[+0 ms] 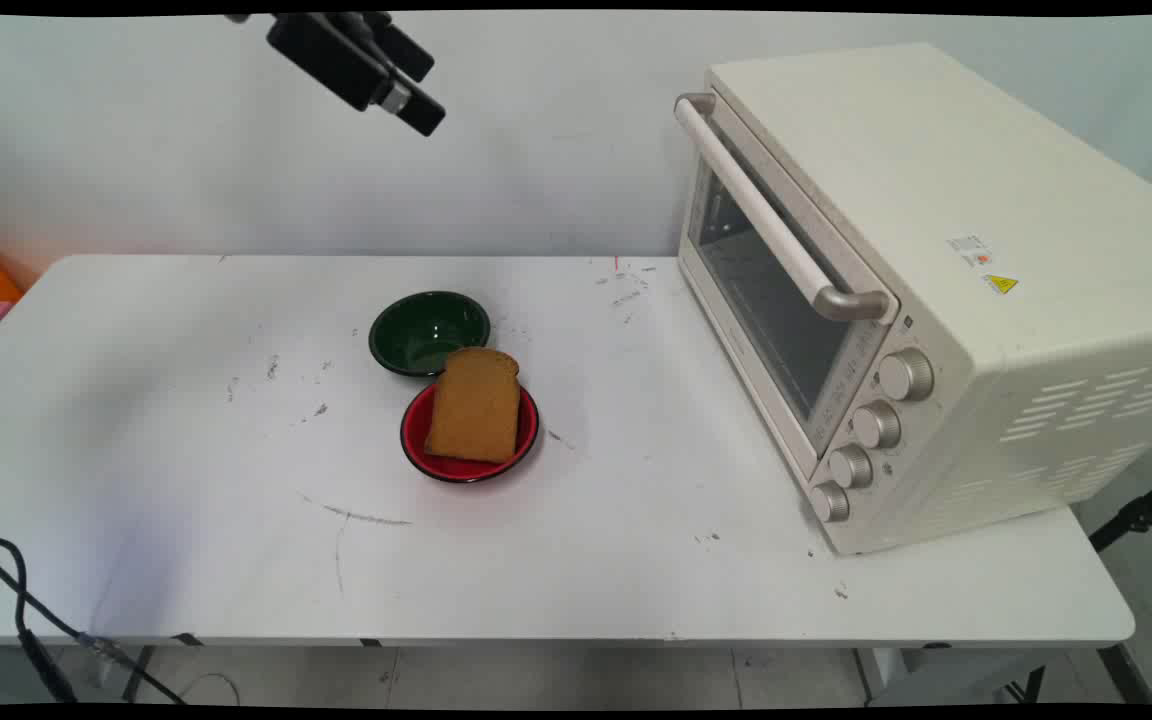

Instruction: Open the oven

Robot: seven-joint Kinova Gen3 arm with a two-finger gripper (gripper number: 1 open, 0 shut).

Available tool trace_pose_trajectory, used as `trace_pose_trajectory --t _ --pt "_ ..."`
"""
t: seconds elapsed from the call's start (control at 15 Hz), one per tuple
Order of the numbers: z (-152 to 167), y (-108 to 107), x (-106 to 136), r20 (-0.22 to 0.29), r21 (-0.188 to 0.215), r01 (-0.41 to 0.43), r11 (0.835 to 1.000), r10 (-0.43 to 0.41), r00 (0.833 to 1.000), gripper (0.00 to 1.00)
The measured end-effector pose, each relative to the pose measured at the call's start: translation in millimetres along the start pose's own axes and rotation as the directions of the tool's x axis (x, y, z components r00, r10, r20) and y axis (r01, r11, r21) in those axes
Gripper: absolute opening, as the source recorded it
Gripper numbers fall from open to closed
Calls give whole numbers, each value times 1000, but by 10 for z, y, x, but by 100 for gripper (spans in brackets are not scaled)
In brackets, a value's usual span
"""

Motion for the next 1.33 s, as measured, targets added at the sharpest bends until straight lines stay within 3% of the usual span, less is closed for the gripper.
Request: trace_pose_trajectory --t 0.33,0.73,1.33 --pt "203 12 339 10 29 19 999 -19 1000 100" --pt "728 11 916 37 73 13 997 -16 999 100" --pt "1660 -10 1574 105 76 -24 997 16 994 100"
